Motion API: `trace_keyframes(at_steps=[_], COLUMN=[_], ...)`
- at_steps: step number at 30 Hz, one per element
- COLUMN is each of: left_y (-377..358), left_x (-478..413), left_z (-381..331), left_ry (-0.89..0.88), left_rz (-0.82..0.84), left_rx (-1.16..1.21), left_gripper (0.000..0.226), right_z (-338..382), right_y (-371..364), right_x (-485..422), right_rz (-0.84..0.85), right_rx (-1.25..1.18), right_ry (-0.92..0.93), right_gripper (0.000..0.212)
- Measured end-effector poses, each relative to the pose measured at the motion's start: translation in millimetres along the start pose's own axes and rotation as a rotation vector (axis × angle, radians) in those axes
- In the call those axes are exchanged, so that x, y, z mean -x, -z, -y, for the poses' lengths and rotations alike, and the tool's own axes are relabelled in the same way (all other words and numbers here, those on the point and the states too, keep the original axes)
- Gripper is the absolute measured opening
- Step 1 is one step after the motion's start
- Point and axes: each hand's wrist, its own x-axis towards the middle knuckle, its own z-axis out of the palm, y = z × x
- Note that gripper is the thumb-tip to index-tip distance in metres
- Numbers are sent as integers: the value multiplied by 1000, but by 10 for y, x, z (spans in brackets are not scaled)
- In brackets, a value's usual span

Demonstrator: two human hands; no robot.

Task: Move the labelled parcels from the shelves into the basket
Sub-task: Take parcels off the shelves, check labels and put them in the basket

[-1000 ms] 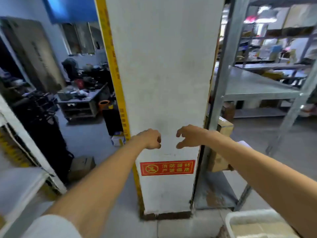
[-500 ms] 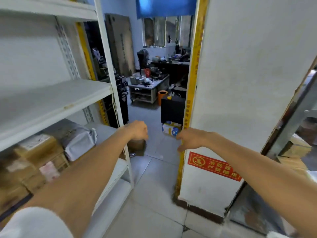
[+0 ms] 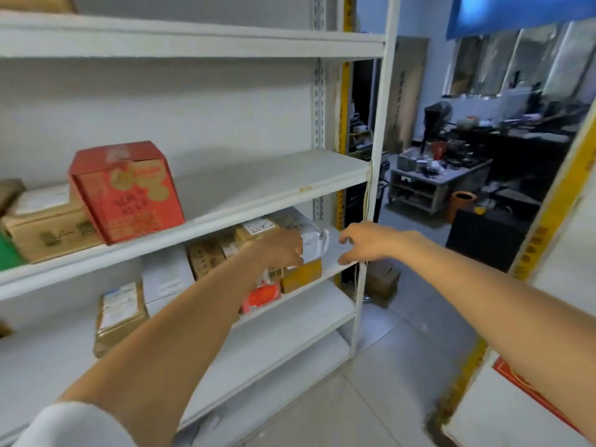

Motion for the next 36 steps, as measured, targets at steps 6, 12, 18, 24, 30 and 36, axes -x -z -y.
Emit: trace_keyframes(at_steps=[6, 12, 18, 24, 30, 36], left_y=[-136, -350, -681, -994, -1083, -1249], left_x=[795, 1785, 2263, 2236, 2075, 1823], left_z=[958, 1677, 2255, 2645, 3242, 3718], left_ry=[338, 635, 775, 722, 692, 642], left_rz=[-6, 21, 6, 50, 46, 108], left_rx=[18, 78, 114, 116, 185, 177], left_gripper=[30, 35, 35, 35, 33, 35], right_z=[1091, 2259, 2995, 3352, 3713, 3884], right_y=[-124, -367, -777, -1076, -1203, -1400], right_x=[-439, -671, -904, -1224, -1702, -2008], right_rz=[27, 58, 127, 214, 186, 248], right_rx=[51, 91, 160, 161, 158, 136], right_ry=[289, 528, 634, 662, 649, 600], right_gripper=[33, 52, 56, 56, 50, 42])
